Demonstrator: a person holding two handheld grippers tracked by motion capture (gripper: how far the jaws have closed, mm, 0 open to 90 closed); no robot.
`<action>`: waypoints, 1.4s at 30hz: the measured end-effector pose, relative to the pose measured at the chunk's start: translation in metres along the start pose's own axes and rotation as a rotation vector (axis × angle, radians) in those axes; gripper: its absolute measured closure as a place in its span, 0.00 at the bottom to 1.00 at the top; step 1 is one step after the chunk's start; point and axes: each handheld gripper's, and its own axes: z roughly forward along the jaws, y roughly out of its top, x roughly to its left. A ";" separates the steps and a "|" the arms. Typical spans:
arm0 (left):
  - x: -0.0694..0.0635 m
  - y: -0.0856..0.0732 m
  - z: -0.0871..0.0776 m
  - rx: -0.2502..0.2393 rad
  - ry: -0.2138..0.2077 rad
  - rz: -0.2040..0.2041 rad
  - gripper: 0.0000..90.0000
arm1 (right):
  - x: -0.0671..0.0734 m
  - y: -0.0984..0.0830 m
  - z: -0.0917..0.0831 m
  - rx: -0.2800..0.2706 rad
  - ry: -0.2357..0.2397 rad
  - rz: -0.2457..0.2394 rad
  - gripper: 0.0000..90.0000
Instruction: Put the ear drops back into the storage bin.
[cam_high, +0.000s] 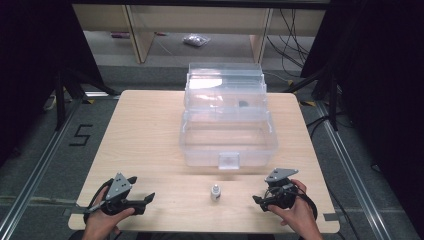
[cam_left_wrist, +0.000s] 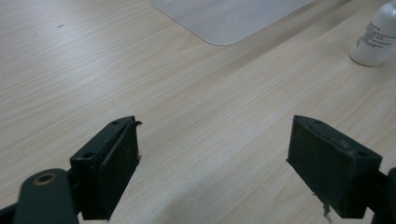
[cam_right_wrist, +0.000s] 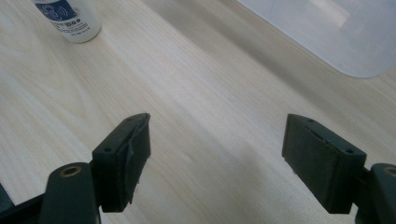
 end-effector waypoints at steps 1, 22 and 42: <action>0.000 0.000 0.000 0.000 0.000 -0.001 0.18 | 0.000 0.000 0.000 -0.002 -0.001 0.000 0.27; 0.001 0.001 0.000 0.017 0.010 0.011 0.18 | 0.007 0.015 -0.002 0.019 0.025 -0.059 0.27; 0.001 0.000 0.001 0.018 0.008 0.006 0.18 | 0.024 0.036 0.009 0.059 0.046 -0.187 0.27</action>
